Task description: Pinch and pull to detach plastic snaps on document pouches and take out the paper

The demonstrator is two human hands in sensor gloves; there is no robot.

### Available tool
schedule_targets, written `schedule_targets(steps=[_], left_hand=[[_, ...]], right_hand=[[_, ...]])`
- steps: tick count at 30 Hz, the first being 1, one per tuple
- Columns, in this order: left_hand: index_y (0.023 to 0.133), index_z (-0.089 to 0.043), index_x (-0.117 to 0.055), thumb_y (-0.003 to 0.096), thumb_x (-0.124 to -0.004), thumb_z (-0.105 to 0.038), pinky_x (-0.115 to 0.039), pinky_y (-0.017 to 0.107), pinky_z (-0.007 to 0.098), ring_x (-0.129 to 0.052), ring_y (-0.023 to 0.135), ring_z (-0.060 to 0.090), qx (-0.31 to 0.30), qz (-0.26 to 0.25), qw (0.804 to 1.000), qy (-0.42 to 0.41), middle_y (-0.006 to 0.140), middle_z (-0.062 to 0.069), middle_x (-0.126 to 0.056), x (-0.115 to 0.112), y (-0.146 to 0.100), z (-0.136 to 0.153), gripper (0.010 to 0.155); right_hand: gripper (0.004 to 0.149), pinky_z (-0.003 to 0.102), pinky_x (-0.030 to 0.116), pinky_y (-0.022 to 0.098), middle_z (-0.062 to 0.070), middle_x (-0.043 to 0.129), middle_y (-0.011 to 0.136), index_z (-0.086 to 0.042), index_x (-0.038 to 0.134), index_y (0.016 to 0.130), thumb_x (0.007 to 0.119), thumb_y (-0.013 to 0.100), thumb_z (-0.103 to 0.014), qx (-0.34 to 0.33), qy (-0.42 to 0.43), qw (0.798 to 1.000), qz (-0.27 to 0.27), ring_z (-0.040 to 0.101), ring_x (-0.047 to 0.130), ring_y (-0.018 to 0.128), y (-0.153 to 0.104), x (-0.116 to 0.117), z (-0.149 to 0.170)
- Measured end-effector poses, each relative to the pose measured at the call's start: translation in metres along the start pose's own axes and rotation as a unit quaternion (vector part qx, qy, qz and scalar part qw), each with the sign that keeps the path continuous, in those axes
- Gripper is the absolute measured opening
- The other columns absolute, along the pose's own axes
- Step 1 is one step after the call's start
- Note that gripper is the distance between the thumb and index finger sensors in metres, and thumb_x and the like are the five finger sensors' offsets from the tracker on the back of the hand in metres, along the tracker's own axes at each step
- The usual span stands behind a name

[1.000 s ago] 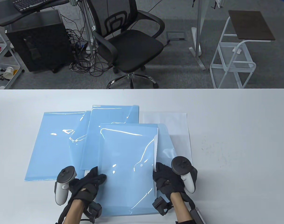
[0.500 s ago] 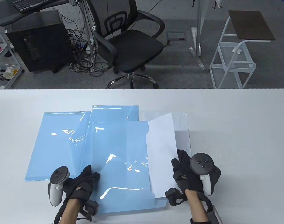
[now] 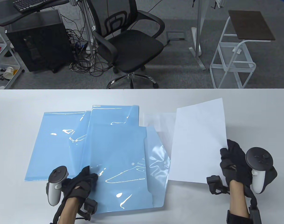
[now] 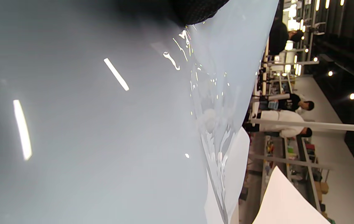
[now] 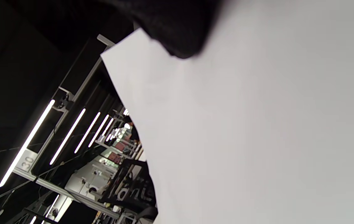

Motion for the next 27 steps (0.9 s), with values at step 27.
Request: schedule_targets(steps=[27], left_hand=[[0.109, -0.011, -0.047, 0.0605, -0.063, -0.02, -0.089, 0.041, 0.037, -0.102, 0.058, 0.024, 0.015, 0.026, 1.0, -0.003, 0.091, 0.005, -0.083, -0.003, 0.007, 0.005, 0.052]], right_hand=[[0.045, 0.042, 0.09, 0.029, 0.012, 0.097, 0.079, -0.011, 0.072, 0.098, 0.075, 0.054, -0.021, 0.022, 0.0, 0.992, -0.122, 0.029, 0.103, 0.044, 0.056, 0.138, 0.023]])
Point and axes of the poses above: the tracker on the back of each hand, its own z axis roughly to the little-finger side, its own y axis roughly from the wrist to the fingertips, x = y × z, the point moved 1 cm from there along y, roughly from the wrist to the fingertips
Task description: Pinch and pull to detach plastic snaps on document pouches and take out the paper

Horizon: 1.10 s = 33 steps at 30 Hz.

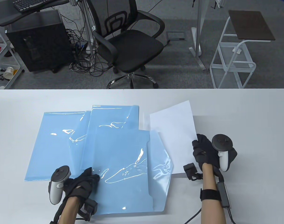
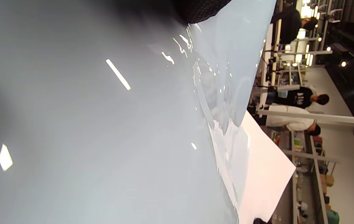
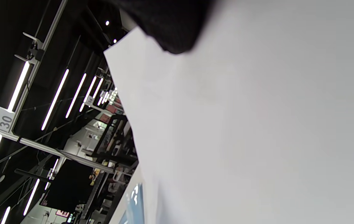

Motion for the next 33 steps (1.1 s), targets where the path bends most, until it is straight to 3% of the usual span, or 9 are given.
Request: schedule_targets(steps=[7, 17, 22, 27, 30, 33], left_hand=[[0.109, -0.01, -0.047, 0.0606, -0.063, -0.02, -0.089, 0.042, 0.037, -0.102, 0.058, 0.025, 0.004, -0.001, 1.0, 0.002, 0.092, 0.005, -0.083, 0.003, 0.003, 0.001, 0.052], [0.109, -0.01, -0.047, 0.0607, -0.063, -0.02, -0.089, 0.042, 0.038, -0.102, 0.059, 0.026, 0.003, 0.003, 1.0, 0.008, 0.092, 0.005, -0.082, 0.001, 0.005, 0.0, 0.052], [0.109, -0.01, -0.047, 0.0605, -0.063, -0.02, -0.089, 0.042, 0.038, -0.102, 0.059, 0.025, -0.001, 0.002, 1.0, 0.007, 0.092, 0.005, -0.082, 0.002, 0.005, 0.001, 0.052], [0.109, -0.011, -0.047, 0.0606, -0.063, -0.02, -0.089, 0.043, 0.038, -0.102, 0.059, 0.025, -0.006, -0.001, 1.0, 0.005, 0.092, 0.005, -0.082, 0.002, 0.005, 0.001, 0.052], [0.109, -0.011, -0.047, 0.0607, -0.063, -0.021, -0.089, 0.043, 0.038, -0.101, 0.06, 0.025, -0.01, -0.002, 1.0, 0.004, 0.092, 0.005, -0.082, 0.002, 0.005, 0.001, 0.052], [0.109, -0.011, -0.047, 0.0606, -0.063, -0.021, -0.089, 0.043, 0.038, -0.102, 0.06, 0.025, -0.014, -0.003, 1.0, 0.003, 0.092, 0.005, -0.082, 0.0, 0.004, 0.001, 0.052]], right_hand=[[0.045, 0.042, 0.09, 0.029, 0.012, 0.098, 0.079, -0.01, 0.071, 0.099, 0.075, 0.055, -0.021, 0.016, -0.003, 1.0, -0.01, 0.029, 0.103, 0.044, 0.017, 0.023, 0.004], [0.056, 0.046, 0.09, 0.032, 0.018, 0.093, 0.087, -0.006, 0.063, 0.104, 0.078, 0.054, -0.027, 0.031, -0.035, 0.999, 0.005, 0.035, 0.102, 0.049, 0.018, 0.02, 0.01], [0.061, 0.056, 0.085, 0.045, 0.024, 0.078, 0.102, -0.008, 0.057, 0.107, 0.078, 0.054, -0.03, 0.014, -0.078, 0.996, 0.033, 0.047, 0.092, 0.072, 0.008, 0.006, 0.002], [0.063, 0.067, 0.067, 0.063, 0.026, 0.058, 0.115, -0.011, 0.054, 0.109, 0.077, 0.055, -0.032, -0.034, -0.129, 0.989, 0.064, 0.056, 0.066, 0.096, -0.014, -0.004, -0.018], [0.062, 0.068, 0.063, 0.065, 0.026, 0.055, 0.117, -0.011, 0.054, 0.109, 0.076, 0.055, -0.031, -0.065, -0.153, 0.985, 0.051, 0.057, 0.06, 0.099, -0.029, -0.001, -0.026], [0.056, 0.066, 0.068, 0.063, 0.027, 0.06, 0.114, -0.01, 0.059, 0.107, 0.074, 0.055, -0.024, -0.081, -0.166, 0.983, 0.012, 0.055, 0.068, 0.095, -0.041, 0.01, -0.03]])
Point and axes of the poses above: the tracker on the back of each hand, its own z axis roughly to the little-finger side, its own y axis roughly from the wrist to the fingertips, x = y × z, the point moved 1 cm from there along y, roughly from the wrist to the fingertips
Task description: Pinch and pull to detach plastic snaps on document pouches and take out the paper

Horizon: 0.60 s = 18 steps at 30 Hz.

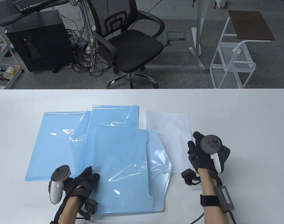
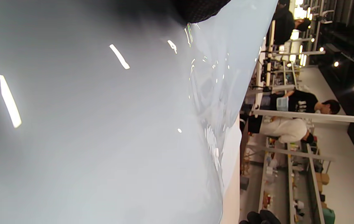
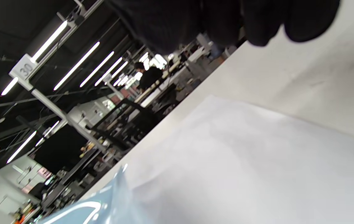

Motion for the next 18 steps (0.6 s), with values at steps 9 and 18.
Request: schedule_targets(steps=[9, 18], left_hand=[[0.109, -0.012, -0.047, 0.0607, -0.063, -0.021, -0.089, 0.044, 0.038, -0.101, 0.061, 0.025, -0.009, 0.005, 1.0, -0.003, 0.093, 0.003, -0.082, -0.002, -0.001, 0.001, 0.052], [0.109, -0.013, -0.047, 0.0608, -0.062, -0.021, -0.089, 0.045, 0.039, -0.101, 0.062, 0.025, -0.008, 0.001, 1.0, 0.006, 0.093, 0.003, -0.082, -0.001, 0.0, 0.003, 0.051]], right_hand=[[0.048, 0.048, 0.087, 0.039, 0.02, 0.086, 0.095, -0.013, 0.073, 0.1, 0.075, 0.052, -0.013, -0.035, -0.086, 0.987, -0.134, 0.039, 0.095, 0.065, -0.022, 0.042, -0.014], [0.044, 0.051, 0.087, 0.042, 0.02, 0.09, 0.091, -0.011, 0.076, 0.098, 0.073, 0.054, -0.016, -0.05, 0.109, 0.955, -0.27, 0.04, 0.097, 0.062, -0.033, 0.059, -0.01]])
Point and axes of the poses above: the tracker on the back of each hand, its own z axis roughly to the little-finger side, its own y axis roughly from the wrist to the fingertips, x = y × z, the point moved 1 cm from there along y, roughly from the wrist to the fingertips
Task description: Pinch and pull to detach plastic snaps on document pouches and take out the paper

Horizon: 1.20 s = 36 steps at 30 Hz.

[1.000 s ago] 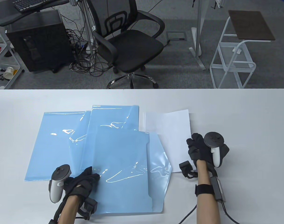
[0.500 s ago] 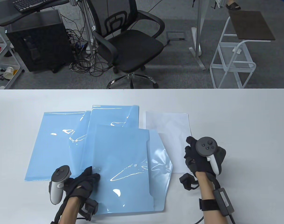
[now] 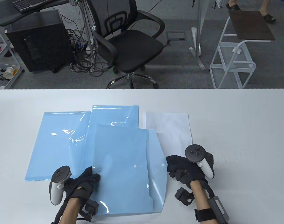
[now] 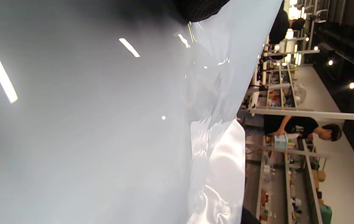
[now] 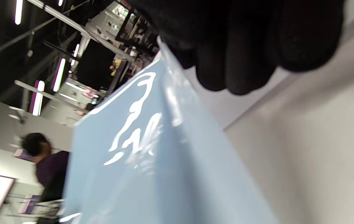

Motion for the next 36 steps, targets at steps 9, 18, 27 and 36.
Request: schedule_targets(steps=[9, 18, 27, 36], left_hand=[[0.109, -0.013, -0.047, 0.0608, -0.062, -0.021, -0.089, 0.045, 0.039, -0.101, 0.063, 0.026, 0.009, -0.004, 1.0, 0.023, 0.094, 0.002, -0.082, -0.003, 0.003, 0.002, 0.051], [0.109, -0.012, -0.047, 0.0611, -0.063, -0.021, -0.089, 0.046, 0.039, -0.101, 0.064, 0.027, 0.024, -0.015, 0.999, 0.046, 0.095, 0.004, -0.081, -0.003, 0.006, 0.005, 0.051], [0.109, -0.011, -0.047, 0.0608, -0.063, -0.021, -0.09, 0.047, 0.041, -0.102, 0.067, 0.028, 0.034, -0.026, 0.997, 0.064, 0.097, 0.004, -0.082, -0.002, 0.008, 0.006, 0.052], [0.109, -0.011, -0.047, 0.0608, -0.063, -0.021, -0.09, 0.047, 0.041, -0.102, 0.068, 0.028, 0.042, -0.031, 0.996, 0.077, 0.098, 0.006, -0.081, -0.003, 0.008, 0.005, 0.052]], right_hand=[[0.056, 0.065, 0.075, 0.057, 0.026, 0.065, 0.114, -0.011, 0.057, 0.109, 0.07, 0.056, -0.022, -0.03, -0.109, 0.993, -0.013, 0.053, 0.077, 0.092, -0.003, 0.036, -0.032], [0.061, 0.076, 0.051, 0.067, 0.024, 0.036, 0.122, -0.016, 0.045, 0.111, 0.07, 0.056, -0.025, -0.018, -0.304, 0.952, -0.021, 0.057, 0.044, 0.106, 0.007, 0.082, -0.048], [0.065, 0.079, 0.043, 0.068, 0.025, 0.022, 0.121, -0.022, 0.036, 0.113, 0.069, 0.057, -0.033, -0.009, -0.372, 0.927, -0.035, 0.062, 0.032, 0.106, 0.022, 0.114, -0.053], [0.067, 0.08, 0.041, 0.068, 0.026, 0.019, 0.12, -0.021, 0.035, 0.112, 0.069, 0.057, -0.038, 0.005, -0.436, 0.898, -0.061, 0.063, 0.029, 0.105, 0.033, 0.141, -0.052]])
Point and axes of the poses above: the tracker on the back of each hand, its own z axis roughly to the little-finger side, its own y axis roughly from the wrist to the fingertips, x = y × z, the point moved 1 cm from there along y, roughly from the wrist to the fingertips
